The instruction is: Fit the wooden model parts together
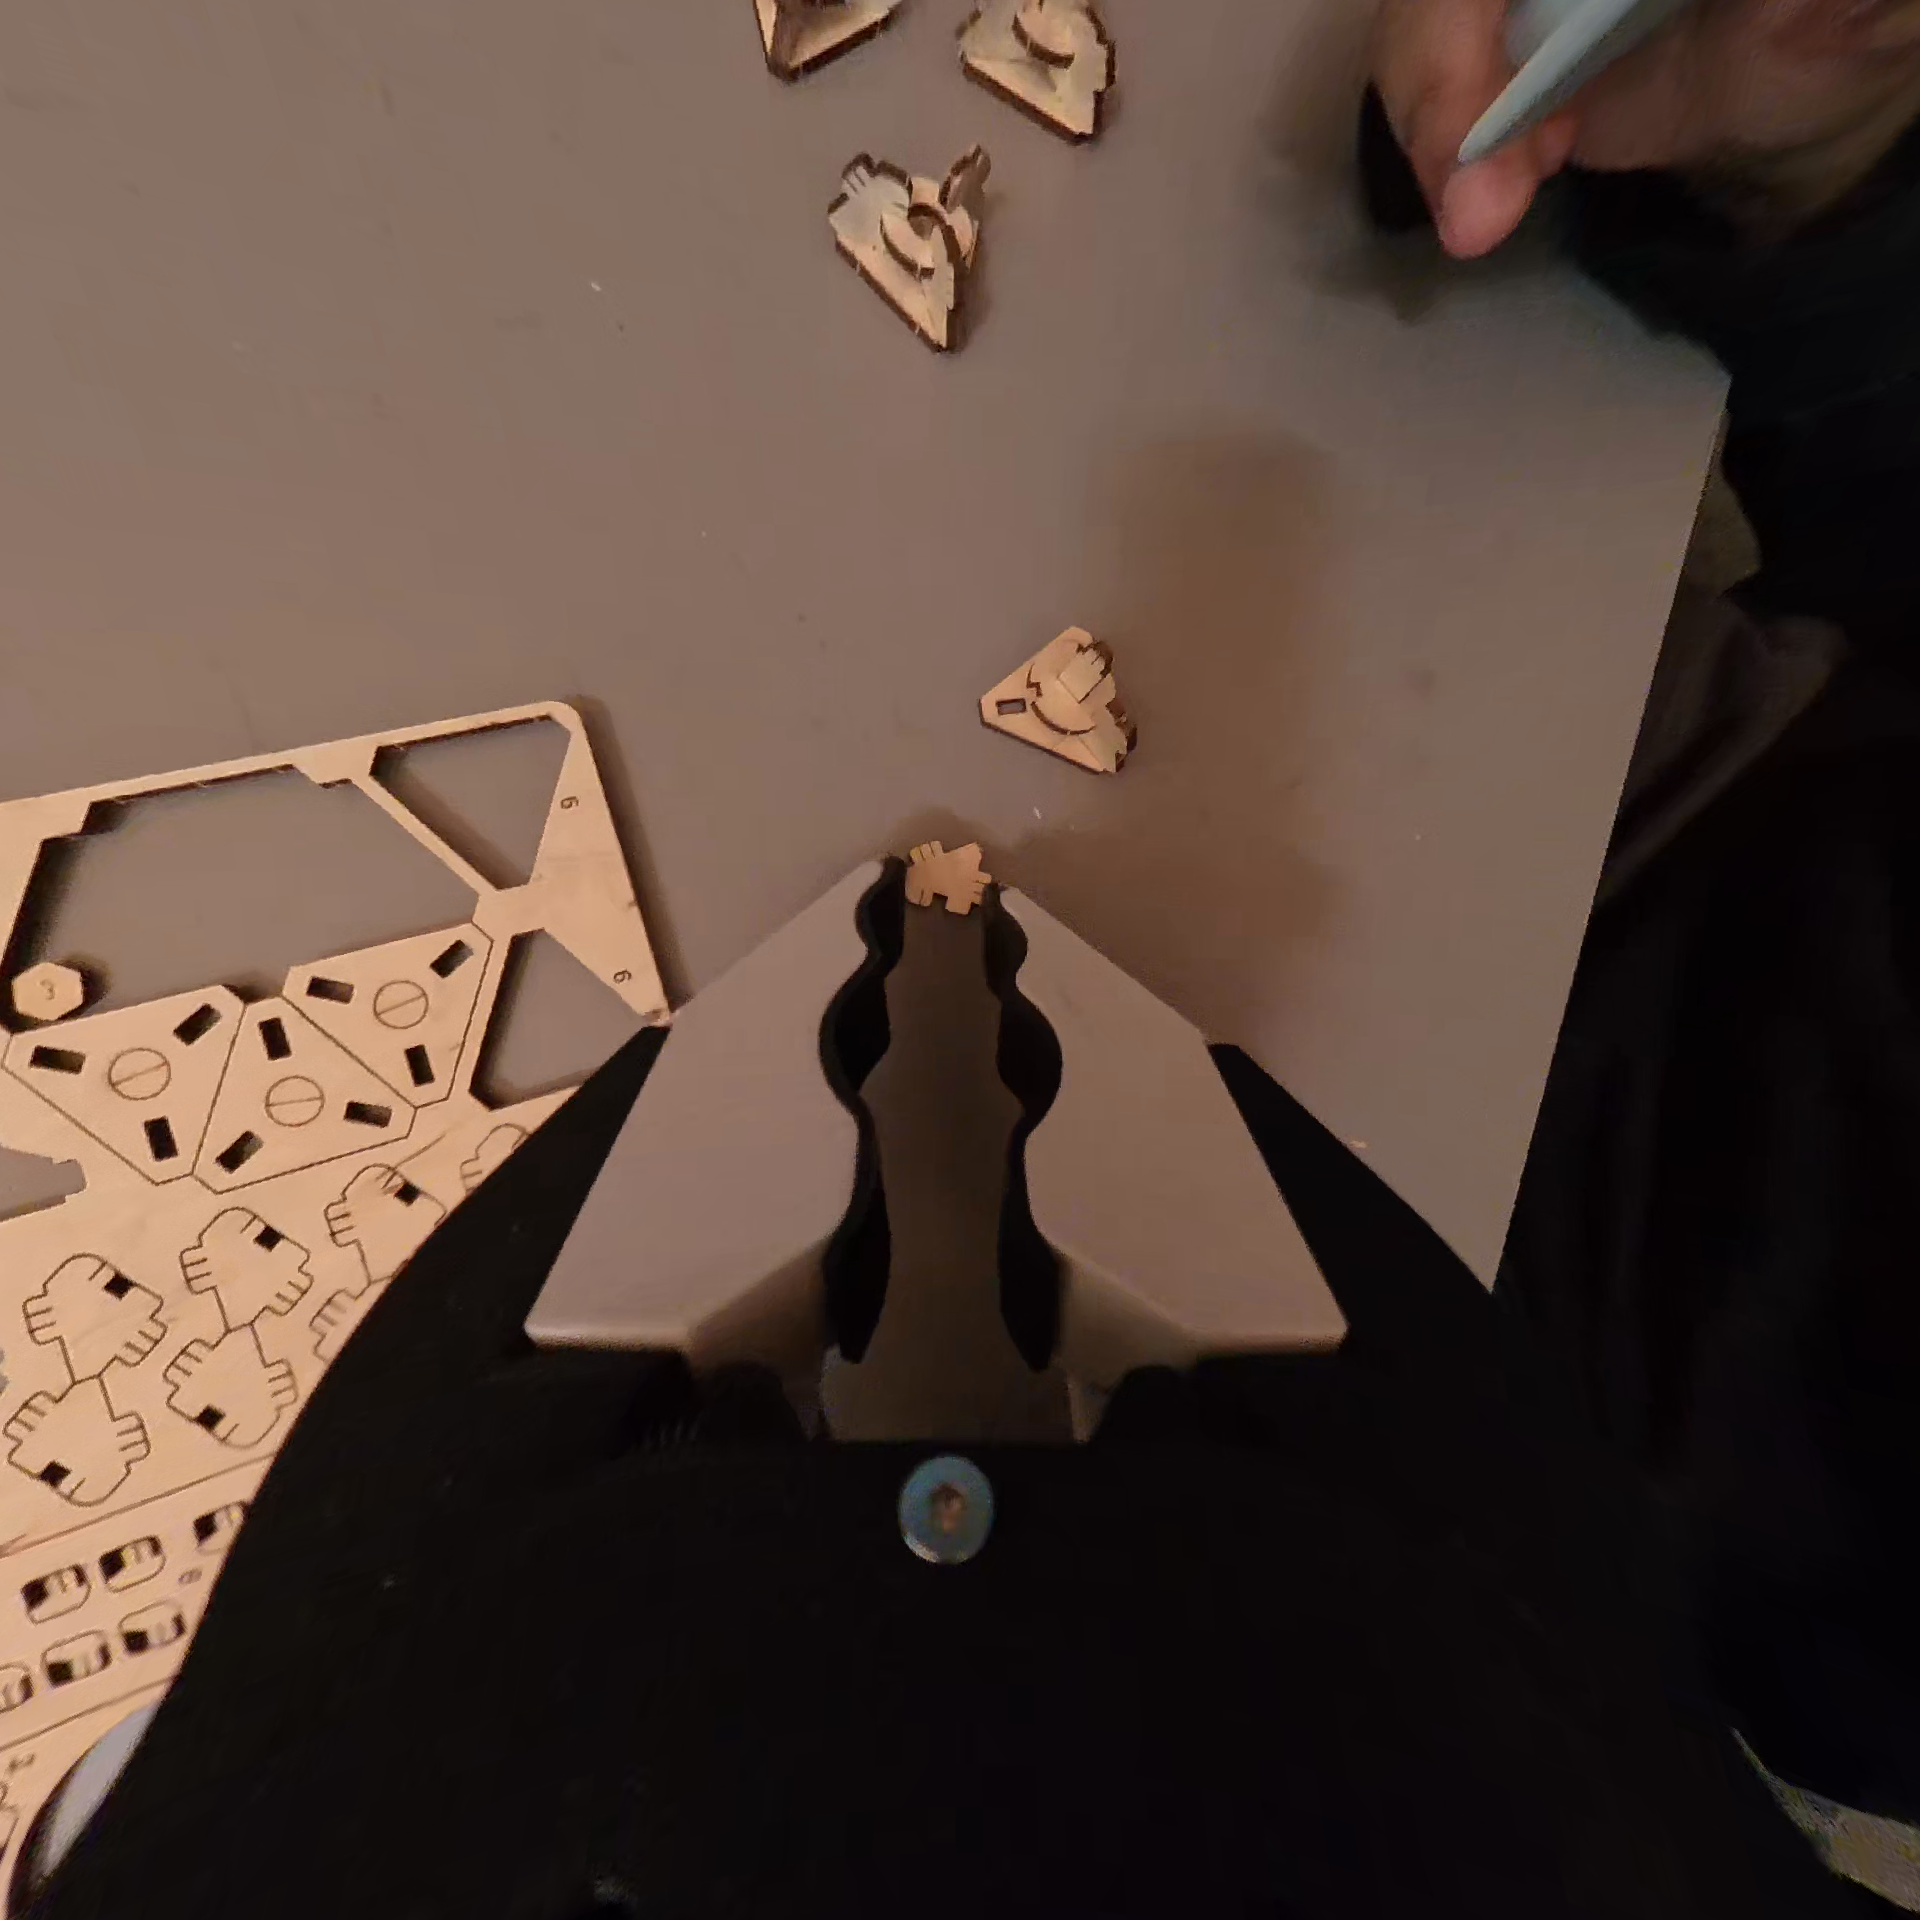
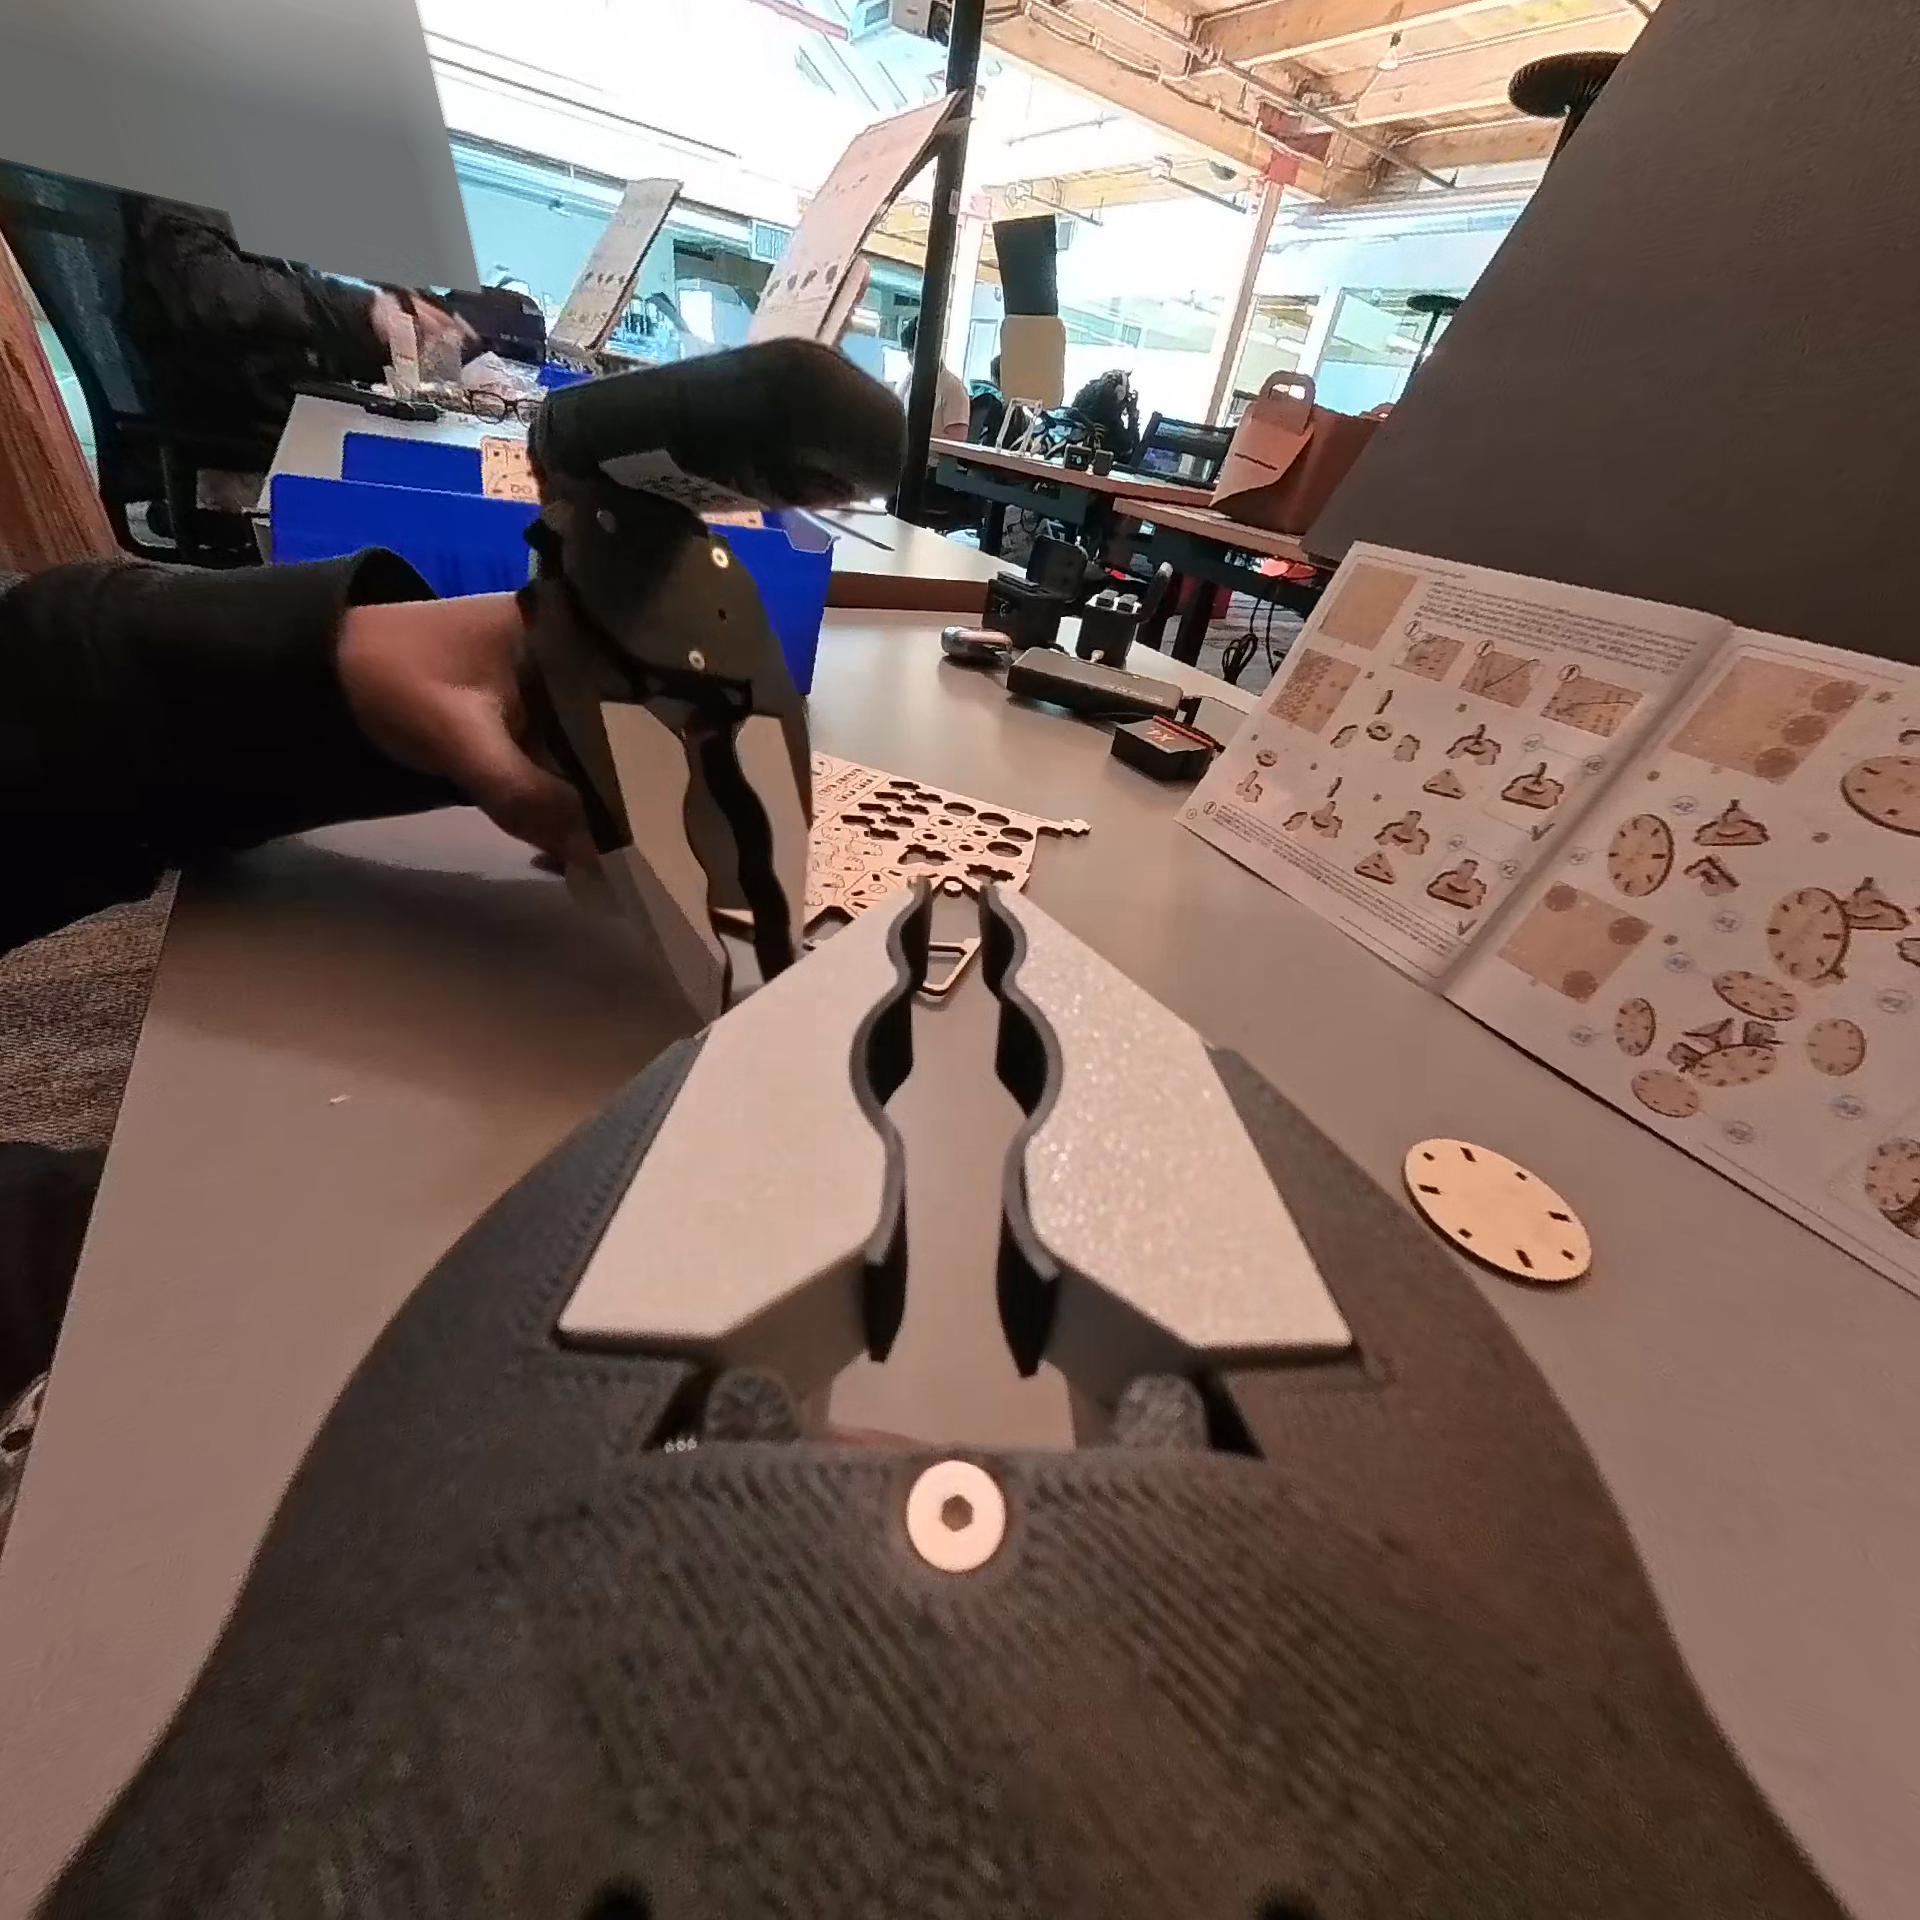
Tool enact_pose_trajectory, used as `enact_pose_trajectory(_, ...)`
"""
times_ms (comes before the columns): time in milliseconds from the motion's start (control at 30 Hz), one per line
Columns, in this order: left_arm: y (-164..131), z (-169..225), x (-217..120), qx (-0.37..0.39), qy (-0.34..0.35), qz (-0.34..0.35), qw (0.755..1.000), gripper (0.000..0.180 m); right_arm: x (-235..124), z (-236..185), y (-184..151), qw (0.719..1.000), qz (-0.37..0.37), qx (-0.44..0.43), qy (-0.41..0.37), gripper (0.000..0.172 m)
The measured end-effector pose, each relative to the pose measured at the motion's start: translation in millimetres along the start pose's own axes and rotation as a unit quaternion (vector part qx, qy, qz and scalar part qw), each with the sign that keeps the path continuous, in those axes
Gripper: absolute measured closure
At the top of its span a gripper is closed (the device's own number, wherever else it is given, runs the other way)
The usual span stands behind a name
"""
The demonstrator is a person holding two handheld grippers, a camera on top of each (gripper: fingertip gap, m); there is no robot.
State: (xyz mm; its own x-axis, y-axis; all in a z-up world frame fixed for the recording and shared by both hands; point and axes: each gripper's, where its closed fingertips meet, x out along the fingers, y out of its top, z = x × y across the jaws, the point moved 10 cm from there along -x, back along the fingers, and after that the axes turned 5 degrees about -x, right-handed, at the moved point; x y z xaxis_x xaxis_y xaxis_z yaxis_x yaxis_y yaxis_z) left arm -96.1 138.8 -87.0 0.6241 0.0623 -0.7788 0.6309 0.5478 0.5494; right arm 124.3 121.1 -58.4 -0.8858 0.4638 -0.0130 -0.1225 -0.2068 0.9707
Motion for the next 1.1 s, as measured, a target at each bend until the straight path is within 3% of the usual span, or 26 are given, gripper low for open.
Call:
enact_pose_trajectory(233, 4.1, 8.8, -4.1, 0.035, 0.003, 0.015, 0.999, 0.172, -0.4, 2.0, -0.2, 1.0, 0.003, 0.011, 0.003, 0.164)
enact_pose_trajectory(433, 18.1, 36.8, -22.9, 0.127, 0.041, 0.087, 0.987, 0.172, -3.1, 13.1, -0.1, 0.971, 0.049, 0.21, 0.101, 0.155)
enact_pose_trajectory(600, 22.4, 56.8, -28.9, 0.201, 0.104, 0.117, 0.967, 0.172, 16.7, 0.0, -9.5, 0.94, -0.058, 0.292, 0.166, 0.148)
enact_pose_trajectory(733, 23.9, 65.6, -22.8, 0.215, 0.091, 0.115, 0.965, 0.172, 23.8, -8.1, -11.2, 0.921, -0.059, 0.339, 0.185, 0.151)
enact_pose_trajectory(1100, 24.3, 70.7, -19.8, 0.23, 0.085, 0.122, 0.962, 0.177, 26.1, -10.8, -19.3, 0.903, -0.115, 0.362, 0.202, 0.162)
